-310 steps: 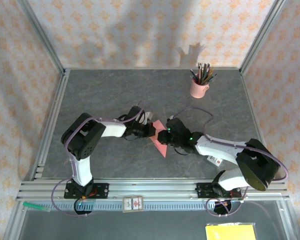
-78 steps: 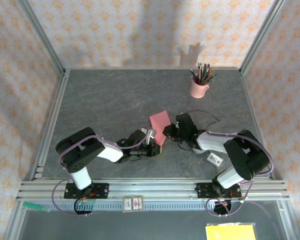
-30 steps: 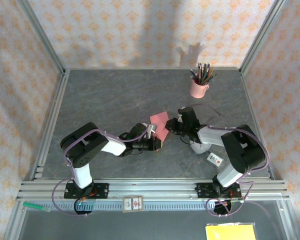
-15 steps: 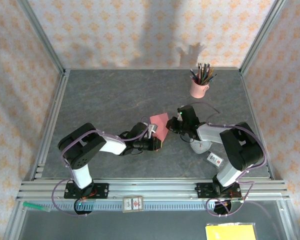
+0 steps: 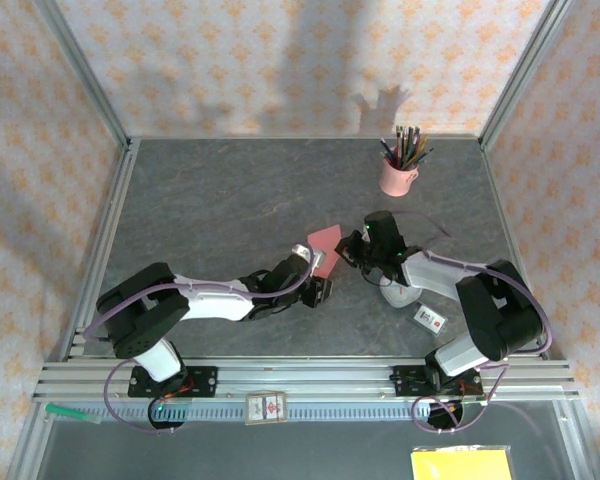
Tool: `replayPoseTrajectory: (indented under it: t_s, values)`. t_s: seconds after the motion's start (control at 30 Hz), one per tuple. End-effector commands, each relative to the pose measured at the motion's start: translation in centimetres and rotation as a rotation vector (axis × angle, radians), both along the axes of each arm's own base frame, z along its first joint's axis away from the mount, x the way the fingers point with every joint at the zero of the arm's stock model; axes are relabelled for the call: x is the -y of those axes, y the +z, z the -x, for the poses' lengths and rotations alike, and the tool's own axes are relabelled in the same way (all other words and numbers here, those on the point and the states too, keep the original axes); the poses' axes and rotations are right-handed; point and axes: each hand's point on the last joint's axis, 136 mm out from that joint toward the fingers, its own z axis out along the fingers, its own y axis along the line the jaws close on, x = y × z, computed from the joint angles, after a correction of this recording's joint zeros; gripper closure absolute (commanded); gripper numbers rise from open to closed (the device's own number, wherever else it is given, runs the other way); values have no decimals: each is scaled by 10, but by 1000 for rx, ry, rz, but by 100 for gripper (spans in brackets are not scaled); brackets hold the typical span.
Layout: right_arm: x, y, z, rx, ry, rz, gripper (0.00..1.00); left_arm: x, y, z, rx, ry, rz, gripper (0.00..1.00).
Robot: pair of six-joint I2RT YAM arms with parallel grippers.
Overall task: Fold a paper plane with a square sheet of paper (pick it up from the middle)
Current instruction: Perform the fifth fold on the wing at the bottom-center of the table.
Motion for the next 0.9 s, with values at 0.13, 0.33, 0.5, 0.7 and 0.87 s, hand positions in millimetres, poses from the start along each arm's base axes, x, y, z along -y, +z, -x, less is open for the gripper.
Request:
replayPoseTrajectory:
  t_s: [0.13, 0.33, 0.5, 0.7, 0.87]
  values:
    - [0, -1, 11, -61, -35, -39, 100, -5, 16, -19, 174, 55, -146, 50]
    - [-2, -3, 13, -75, -36, -55, 100, -1, 11, -26, 219, 50, -239, 44]
    - [-4, -4, 13, -84, -38, -67, 100, -1, 4, -31, 236, 66, -288, 43]
    - [-5, -7, 14, -95, -38, -78, 100, -3, -5, -33, 247, 77, -325, 44]
    - [-6, -8, 14, -99, -38, -79, 100, -3, -9, -34, 255, 76, -343, 47]
